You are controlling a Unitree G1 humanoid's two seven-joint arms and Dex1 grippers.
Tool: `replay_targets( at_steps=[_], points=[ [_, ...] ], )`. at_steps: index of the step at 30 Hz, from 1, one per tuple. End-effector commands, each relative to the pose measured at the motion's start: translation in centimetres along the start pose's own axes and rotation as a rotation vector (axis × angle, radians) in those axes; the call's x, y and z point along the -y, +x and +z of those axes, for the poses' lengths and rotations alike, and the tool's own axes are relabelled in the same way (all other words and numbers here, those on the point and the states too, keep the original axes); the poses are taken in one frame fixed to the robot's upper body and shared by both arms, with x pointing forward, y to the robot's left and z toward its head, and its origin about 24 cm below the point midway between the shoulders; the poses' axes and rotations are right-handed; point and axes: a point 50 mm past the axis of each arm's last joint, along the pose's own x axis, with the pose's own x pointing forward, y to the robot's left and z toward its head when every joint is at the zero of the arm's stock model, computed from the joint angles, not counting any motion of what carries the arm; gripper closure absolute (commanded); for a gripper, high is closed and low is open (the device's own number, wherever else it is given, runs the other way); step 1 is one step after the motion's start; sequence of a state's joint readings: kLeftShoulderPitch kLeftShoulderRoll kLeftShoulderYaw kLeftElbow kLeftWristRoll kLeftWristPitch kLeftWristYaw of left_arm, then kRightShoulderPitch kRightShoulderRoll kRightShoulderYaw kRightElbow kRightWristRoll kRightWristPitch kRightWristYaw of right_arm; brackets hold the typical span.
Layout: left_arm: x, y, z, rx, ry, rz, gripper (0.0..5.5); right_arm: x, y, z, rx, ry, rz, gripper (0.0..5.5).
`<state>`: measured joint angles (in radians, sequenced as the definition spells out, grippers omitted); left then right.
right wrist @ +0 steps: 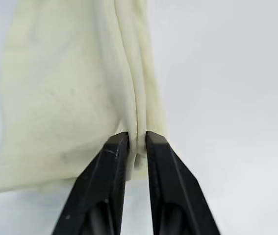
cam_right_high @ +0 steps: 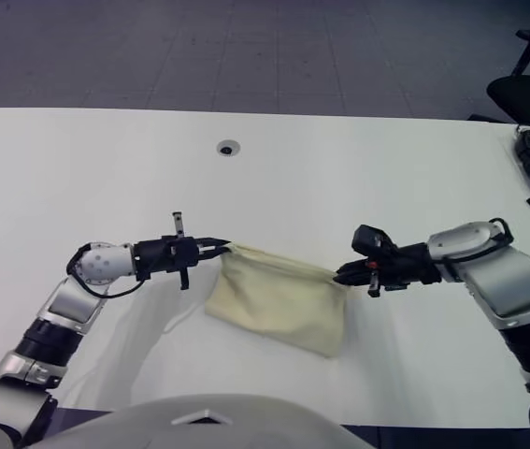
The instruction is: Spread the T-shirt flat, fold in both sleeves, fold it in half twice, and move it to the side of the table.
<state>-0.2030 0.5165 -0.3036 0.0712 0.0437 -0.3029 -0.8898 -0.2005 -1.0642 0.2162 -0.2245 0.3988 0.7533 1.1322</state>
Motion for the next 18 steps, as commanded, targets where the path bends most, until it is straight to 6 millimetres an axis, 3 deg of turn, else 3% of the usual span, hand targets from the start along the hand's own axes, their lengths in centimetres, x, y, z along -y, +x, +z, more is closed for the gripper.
replay_targets(
  at_steps=[1,6,10,18],
  points=[
    [0.0,1.5,0.0,-0.002,-0.001,0.041,4.49,0.9,0.7,0.4,0.03,0.006,-0.073,4.22],
    [-0.2,2.4,0.3,0.024,-0.012,0.141,3.62,0.8,1.4,0.4,0.033,0.035,-0.087,3.39],
    [-0.8,2.8,0.6,0.049,-0.028,0.224,2.88,1.7,1.5,0.4,0.05,0.019,-0.195,2.67],
    [-0.3,3.0,-0.3,0.014,-0.037,0.249,1.39,3.8,-0.2,2.6,0.219,-0.101,-0.434,1.24]
  ],
)
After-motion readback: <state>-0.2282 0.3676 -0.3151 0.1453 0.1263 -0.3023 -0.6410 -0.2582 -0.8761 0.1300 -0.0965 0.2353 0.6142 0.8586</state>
